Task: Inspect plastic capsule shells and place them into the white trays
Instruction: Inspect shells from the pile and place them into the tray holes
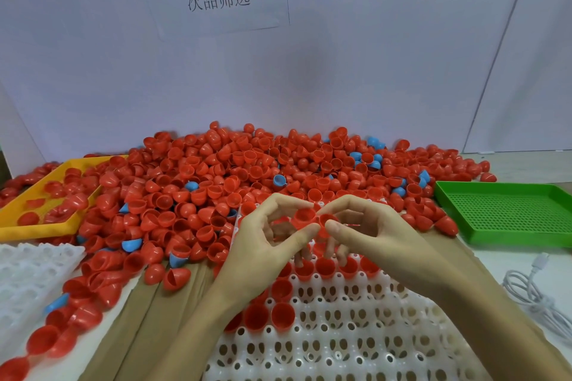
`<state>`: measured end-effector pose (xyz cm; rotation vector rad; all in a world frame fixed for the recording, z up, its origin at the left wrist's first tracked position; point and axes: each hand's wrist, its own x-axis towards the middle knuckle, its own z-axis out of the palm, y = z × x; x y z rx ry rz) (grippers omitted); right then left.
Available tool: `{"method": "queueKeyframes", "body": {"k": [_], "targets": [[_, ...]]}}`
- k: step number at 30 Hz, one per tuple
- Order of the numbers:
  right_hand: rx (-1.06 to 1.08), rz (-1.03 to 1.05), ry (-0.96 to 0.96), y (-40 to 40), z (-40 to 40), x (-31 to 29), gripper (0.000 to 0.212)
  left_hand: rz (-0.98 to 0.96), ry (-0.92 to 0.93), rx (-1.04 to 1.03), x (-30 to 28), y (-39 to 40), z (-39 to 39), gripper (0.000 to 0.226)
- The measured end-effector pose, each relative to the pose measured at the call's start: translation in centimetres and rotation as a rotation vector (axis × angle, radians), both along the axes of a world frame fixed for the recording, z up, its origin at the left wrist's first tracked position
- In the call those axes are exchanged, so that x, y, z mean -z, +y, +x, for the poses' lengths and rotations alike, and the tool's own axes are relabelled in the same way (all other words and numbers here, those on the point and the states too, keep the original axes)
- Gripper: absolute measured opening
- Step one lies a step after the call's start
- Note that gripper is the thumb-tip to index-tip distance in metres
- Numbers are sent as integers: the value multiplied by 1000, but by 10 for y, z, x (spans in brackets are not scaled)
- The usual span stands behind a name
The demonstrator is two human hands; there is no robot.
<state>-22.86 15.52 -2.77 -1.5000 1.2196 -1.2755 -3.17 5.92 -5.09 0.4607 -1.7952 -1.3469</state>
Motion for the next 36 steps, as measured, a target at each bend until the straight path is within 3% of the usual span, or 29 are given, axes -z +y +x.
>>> {"method": "queueKeyframes", "body": {"k": [8, 21, 29, 33, 36], "targets": [[-40, -156, 78, 1, -6, -4, 39, -48, 110, 28, -8, 2, 2, 33], [14, -191, 195, 0, -4, 2, 32, -71, 72, -32, -3, -1, 3, 36], [177, -298, 421, -1, -2, 9, 23, -120, -22, -94, 1, -4, 4, 34], [186, -260, 510, -1, -2, 11, 45, -173, -69, -101, 1, -7, 6, 33], [191, -196, 579, -3, -1, 16, 65, -228, -151, -216, 5, -15, 9, 32]]}}
